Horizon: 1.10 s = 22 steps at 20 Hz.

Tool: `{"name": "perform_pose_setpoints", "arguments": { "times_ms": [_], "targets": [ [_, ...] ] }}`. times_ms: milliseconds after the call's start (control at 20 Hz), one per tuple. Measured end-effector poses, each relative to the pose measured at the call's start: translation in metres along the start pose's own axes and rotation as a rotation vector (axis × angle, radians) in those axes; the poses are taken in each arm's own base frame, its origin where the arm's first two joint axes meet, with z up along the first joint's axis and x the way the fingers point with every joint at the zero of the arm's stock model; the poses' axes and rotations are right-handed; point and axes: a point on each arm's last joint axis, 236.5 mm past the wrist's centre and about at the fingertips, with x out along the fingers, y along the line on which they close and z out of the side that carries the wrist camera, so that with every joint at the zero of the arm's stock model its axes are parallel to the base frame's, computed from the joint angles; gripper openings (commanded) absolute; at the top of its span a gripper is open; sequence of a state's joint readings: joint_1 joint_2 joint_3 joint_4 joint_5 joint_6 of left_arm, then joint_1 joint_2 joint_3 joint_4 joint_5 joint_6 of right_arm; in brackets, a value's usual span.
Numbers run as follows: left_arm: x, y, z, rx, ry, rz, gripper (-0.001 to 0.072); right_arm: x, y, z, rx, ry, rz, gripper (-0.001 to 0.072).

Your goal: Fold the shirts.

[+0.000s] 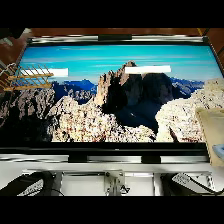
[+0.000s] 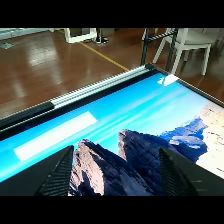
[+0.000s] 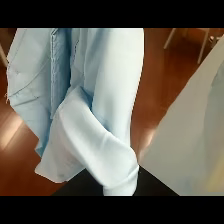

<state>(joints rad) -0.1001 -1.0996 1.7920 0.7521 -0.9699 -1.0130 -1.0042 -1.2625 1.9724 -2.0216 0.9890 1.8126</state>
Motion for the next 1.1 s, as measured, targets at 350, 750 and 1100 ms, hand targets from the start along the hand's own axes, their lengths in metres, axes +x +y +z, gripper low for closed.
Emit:
{"name": "perform_pose_setpoints", "arguments": {
  "times_ms": [350,750,1100],
  "targets": [
    [-0.001,-0.001,0.001,-0.068,-0.003,0.0,0.0609,0.017,-0.032,0.018,0.093,-0.099,-0.081,0.0072],
    [-0.002,-0.002,0.002,-0.115,-0.005,0.0,0.061,0.024,-0.046,0.044,0.189,-0.227,-0.074,0.0072],
    [-0.002,-0.002,0.002,-0.136,-0.005,0.0,0.061,0.017,-0.032,0.085,0.182,-0.41,0.002,0.0072]
  ]
}}
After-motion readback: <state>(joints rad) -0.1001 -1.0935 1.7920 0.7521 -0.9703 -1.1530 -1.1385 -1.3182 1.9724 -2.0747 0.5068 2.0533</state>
